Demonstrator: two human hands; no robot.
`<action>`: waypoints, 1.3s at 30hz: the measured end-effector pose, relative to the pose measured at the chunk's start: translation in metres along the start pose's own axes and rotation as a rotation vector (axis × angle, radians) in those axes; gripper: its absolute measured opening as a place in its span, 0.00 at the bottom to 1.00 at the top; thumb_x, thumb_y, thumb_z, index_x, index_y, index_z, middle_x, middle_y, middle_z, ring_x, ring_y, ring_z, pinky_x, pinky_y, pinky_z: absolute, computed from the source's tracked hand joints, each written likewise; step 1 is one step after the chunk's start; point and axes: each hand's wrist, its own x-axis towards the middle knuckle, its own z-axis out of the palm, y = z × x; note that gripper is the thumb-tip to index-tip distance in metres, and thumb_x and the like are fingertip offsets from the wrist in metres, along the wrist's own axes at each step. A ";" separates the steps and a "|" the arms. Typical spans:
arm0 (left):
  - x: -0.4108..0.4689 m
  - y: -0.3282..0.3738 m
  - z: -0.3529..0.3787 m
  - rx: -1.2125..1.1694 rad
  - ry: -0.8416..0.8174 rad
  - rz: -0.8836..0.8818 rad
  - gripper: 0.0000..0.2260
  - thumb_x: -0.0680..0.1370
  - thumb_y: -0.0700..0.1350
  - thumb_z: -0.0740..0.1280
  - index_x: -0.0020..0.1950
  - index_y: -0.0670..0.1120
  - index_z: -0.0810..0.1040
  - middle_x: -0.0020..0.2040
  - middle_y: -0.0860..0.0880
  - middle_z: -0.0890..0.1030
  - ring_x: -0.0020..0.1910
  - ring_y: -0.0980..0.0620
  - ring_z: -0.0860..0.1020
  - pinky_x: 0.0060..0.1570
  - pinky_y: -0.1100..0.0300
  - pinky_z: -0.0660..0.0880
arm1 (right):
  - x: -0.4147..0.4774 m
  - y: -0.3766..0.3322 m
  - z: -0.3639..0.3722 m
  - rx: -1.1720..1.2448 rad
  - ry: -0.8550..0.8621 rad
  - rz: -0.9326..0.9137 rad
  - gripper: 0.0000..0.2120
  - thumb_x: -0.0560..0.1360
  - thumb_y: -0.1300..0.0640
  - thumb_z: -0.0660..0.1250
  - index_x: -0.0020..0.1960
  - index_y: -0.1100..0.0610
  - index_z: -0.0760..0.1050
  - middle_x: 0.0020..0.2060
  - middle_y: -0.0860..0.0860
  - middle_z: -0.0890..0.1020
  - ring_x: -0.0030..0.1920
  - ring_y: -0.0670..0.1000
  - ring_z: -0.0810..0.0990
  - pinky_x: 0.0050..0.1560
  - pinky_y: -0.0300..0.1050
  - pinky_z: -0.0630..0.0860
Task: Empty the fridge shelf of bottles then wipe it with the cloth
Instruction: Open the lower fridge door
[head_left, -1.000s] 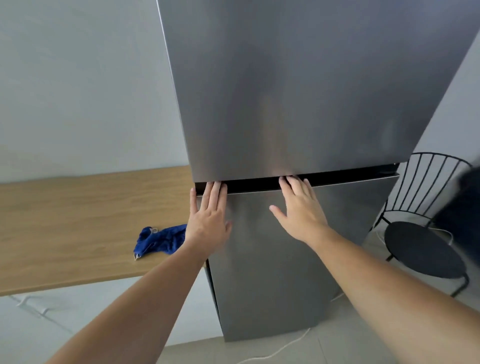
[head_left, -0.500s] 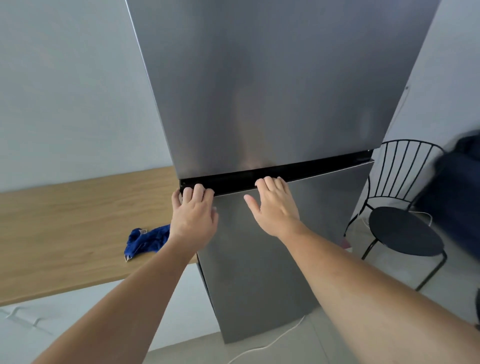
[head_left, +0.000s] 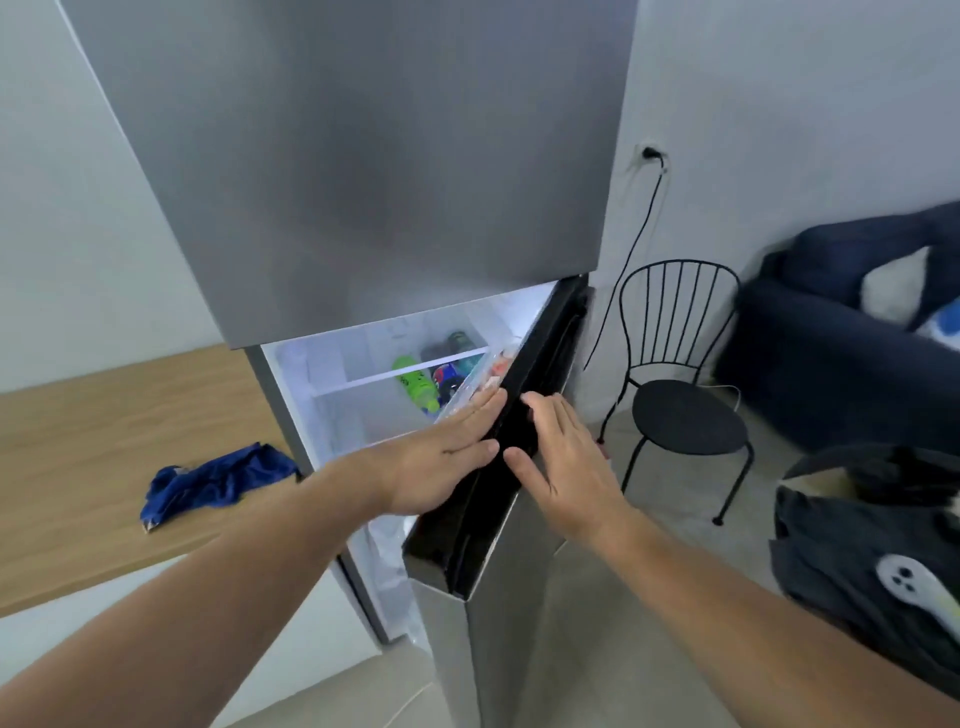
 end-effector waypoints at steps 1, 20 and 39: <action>0.019 0.010 0.009 0.038 0.013 0.035 0.27 0.88 0.51 0.51 0.85 0.53 0.44 0.84 0.58 0.40 0.82 0.62 0.39 0.82 0.58 0.39 | -0.016 0.003 -0.010 0.086 -0.016 0.039 0.37 0.79 0.32 0.46 0.76 0.58 0.60 0.70 0.52 0.69 0.73 0.50 0.66 0.75 0.52 0.63; 0.266 0.156 0.065 0.520 0.270 0.476 0.22 0.85 0.50 0.46 0.44 0.43 0.75 0.41 0.43 0.78 0.43 0.40 0.78 0.50 0.41 0.76 | -0.113 0.096 -0.205 -0.673 -0.024 0.892 0.30 0.80 0.35 0.48 0.67 0.56 0.69 0.52 0.53 0.83 0.50 0.57 0.82 0.46 0.52 0.77; 0.342 0.161 0.088 0.376 0.293 0.497 0.31 0.82 0.61 0.46 0.66 0.37 0.71 0.61 0.35 0.78 0.61 0.33 0.74 0.64 0.35 0.69 | -0.099 0.195 -0.235 -0.813 0.023 0.966 0.35 0.82 0.36 0.45 0.80 0.57 0.52 0.79 0.54 0.61 0.79 0.55 0.58 0.79 0.52 0.54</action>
